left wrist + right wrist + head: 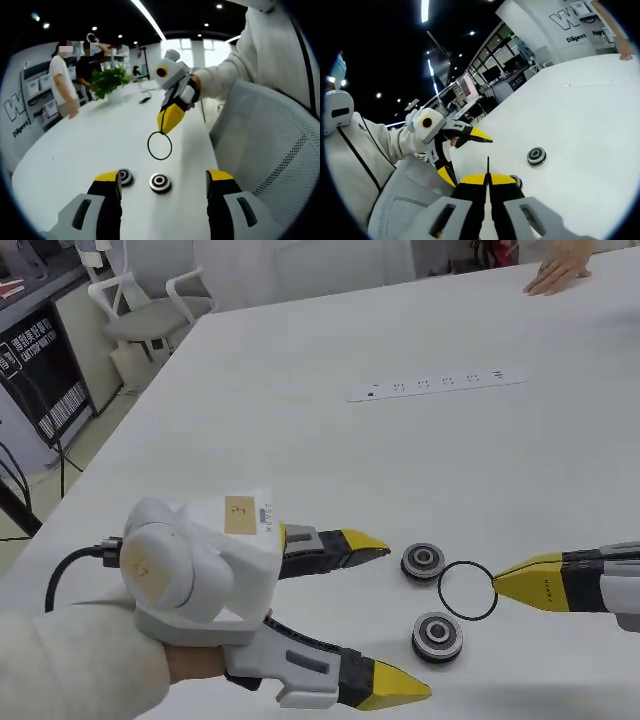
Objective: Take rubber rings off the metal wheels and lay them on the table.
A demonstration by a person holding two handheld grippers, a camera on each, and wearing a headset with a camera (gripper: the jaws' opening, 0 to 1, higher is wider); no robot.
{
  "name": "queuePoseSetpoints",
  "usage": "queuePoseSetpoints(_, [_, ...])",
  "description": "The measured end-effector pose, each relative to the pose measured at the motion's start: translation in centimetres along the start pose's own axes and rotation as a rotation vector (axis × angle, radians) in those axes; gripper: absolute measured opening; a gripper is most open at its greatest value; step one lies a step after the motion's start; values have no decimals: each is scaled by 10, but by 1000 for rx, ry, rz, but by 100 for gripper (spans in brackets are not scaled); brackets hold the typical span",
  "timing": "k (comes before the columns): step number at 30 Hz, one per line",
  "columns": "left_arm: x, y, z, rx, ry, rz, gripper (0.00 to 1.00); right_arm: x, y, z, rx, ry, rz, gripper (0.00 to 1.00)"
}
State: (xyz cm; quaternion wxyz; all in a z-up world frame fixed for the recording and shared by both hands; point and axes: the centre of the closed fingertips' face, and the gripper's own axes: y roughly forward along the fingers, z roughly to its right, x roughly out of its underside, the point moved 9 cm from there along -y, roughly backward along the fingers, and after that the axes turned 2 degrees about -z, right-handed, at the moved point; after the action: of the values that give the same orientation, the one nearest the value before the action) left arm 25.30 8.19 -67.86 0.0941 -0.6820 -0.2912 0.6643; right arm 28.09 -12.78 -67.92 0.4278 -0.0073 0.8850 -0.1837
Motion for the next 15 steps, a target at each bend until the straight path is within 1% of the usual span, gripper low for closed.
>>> queuePoseSetpoints(8, [3, -25, 1, -39, 8, -18, 72, -5, -1, -11, -17, -42, -31, 0])
queuePoseSetpoints(11, [4, -32, 2, -56, 22, -13, 74, -9, -1, -15, -21, -58, -36, 0])
queuePoseSetpoints(15, [7, -40, 4, -74, 14, -7, 75, -15, 0, -21, -33, -78, -39, 0])
